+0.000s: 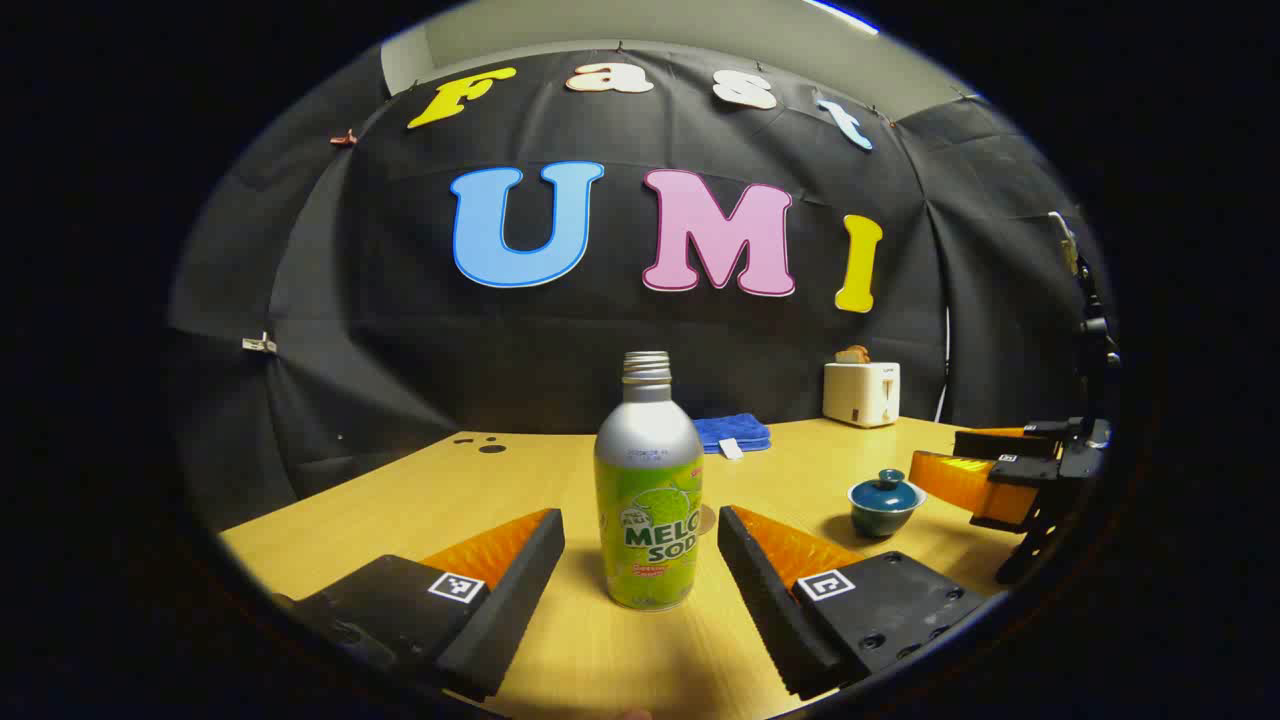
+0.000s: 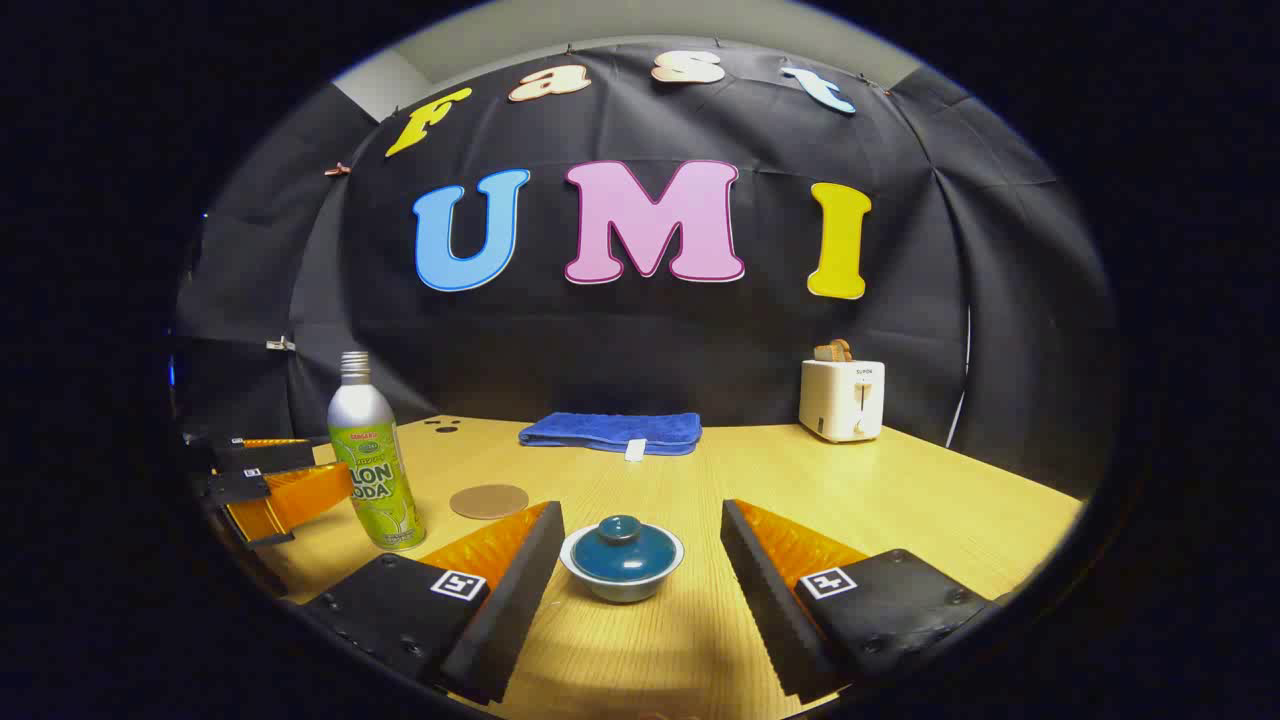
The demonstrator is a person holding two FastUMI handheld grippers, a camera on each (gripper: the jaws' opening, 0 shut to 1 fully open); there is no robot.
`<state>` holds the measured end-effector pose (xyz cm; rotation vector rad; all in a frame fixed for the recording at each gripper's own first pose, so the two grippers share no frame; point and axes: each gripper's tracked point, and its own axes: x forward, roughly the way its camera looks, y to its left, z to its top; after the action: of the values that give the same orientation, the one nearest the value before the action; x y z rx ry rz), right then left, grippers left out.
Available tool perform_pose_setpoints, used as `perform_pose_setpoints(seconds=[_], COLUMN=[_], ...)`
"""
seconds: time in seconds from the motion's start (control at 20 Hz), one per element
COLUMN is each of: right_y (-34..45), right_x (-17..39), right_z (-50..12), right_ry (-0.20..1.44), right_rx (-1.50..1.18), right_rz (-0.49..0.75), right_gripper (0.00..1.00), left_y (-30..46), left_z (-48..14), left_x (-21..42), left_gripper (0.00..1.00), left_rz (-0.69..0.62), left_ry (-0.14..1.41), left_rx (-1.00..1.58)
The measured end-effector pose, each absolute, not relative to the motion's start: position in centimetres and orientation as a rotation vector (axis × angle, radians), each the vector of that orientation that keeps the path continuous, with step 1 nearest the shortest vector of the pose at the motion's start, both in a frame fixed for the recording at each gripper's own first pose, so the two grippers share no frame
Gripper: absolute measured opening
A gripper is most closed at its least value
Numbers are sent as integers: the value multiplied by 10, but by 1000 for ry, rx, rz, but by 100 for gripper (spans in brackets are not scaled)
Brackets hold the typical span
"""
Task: Open the teacup lid with one hand, grasp the water bottle and pour water into the teacup with the other hand; after pouring, place the water bottle on the coaster and then close the teacup lid.
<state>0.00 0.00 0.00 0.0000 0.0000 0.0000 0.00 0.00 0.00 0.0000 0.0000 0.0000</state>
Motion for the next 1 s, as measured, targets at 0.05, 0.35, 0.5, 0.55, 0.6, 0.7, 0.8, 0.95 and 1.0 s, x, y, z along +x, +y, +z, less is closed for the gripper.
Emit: perform_pose_setpoints(seconds=[0.05,0.35,0.5,0.55,0.6,0.7,0.8,0.95,1.0], right_y=[-1,3,4,4,4,7,10,11,12], right_x=[-1,0,1,1,1,2,3,4,4], right_z=[1,1,0,0,1,0,0,-1,-1], right_ry=[-8,-19,-17,-18,-19,-16,-15,-14,-15], right_rx=[10,8,8,9,7,8,9,10,10], right_rz=[-6,4,13,12,10,22,39,49,52], right_gripper=[98,97,98,98,98,98,98,97,98], left_y=[0,3,1,2,2,2,2,3,2], left_z=[-1,-1,-1,-2,-1,0,0,-2,-1], left_x=[-1,1,2,2,3,3,4,4,4], left_gripper=[98,98,98,98,98,98,98,98,98], left_rz=[0,20,20,20,22,22,22,21,21], left_ry=[0,0,1,1,1,1,0,0,0], left_rx=[0,0,1,1,1,1,1,1,1])
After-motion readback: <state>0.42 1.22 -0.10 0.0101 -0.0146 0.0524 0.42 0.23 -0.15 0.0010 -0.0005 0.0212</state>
